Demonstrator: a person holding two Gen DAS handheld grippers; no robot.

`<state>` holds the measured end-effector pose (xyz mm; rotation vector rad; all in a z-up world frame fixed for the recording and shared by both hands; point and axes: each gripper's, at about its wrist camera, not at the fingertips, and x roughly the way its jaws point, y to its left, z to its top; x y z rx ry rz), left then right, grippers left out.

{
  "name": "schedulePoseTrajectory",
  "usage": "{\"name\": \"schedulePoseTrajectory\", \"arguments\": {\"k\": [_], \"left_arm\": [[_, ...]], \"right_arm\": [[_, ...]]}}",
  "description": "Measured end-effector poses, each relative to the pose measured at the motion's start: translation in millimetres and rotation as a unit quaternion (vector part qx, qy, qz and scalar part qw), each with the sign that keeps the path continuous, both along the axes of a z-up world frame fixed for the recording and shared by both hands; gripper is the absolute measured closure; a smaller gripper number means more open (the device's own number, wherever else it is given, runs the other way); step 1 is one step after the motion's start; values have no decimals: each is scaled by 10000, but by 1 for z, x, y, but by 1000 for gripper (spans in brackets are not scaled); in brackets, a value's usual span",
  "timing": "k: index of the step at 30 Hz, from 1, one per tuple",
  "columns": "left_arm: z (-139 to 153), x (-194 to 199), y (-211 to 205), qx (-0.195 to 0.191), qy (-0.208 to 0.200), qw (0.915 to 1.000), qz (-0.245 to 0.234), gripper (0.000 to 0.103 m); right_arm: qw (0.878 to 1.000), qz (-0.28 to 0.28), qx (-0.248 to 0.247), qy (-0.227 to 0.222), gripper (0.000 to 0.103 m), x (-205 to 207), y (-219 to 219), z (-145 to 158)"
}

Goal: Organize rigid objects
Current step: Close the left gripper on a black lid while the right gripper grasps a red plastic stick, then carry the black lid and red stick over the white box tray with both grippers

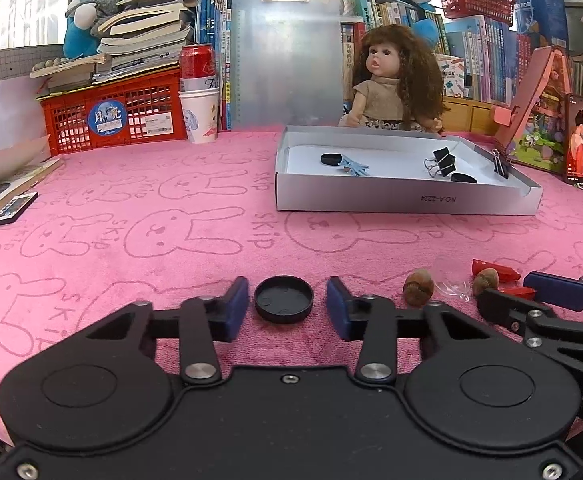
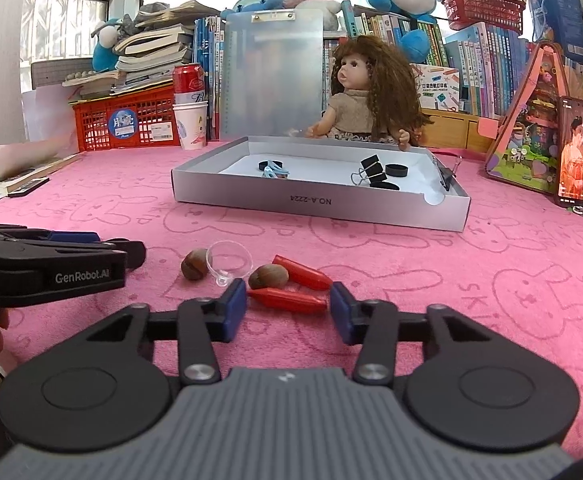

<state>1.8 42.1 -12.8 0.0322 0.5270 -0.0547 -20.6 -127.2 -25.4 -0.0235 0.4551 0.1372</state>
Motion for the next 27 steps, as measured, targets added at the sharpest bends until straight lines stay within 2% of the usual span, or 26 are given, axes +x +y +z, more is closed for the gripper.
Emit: {"name": "schedulePoseTrajectory", "arguments": {"k": [1,17,27], "left_arm": [[1,0,0,0,2,10000,27,73],[17,0,-9,-109,-82,9997,-204,73],[41,25,-15,-249,-142,9988,-387,73]], "right_arm": [[10000,-5,16,3,54,0,-1,0],[9995,-293,60,-101,54,3,-20,9],[9969,-700,128,-325,54,24,-48,28]]}}
